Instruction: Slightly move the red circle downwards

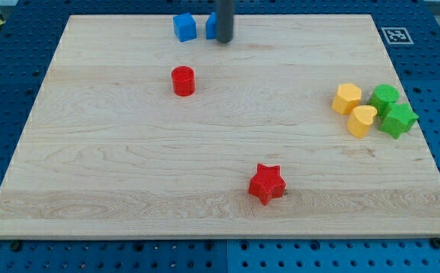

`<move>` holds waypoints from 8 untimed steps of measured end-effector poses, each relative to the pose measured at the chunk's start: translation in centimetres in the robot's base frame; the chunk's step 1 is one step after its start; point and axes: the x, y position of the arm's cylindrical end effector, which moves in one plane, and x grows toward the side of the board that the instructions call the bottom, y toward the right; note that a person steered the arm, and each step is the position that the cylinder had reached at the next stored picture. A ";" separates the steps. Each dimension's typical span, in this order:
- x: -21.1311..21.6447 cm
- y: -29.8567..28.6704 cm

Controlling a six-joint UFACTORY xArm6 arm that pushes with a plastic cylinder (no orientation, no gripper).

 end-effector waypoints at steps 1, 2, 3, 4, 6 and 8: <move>-0.2 -2.8; 1.5 -5.2; 4.4 -5.9; 6.7 -6.1; 10.4 -6.1; 10.4 -6.1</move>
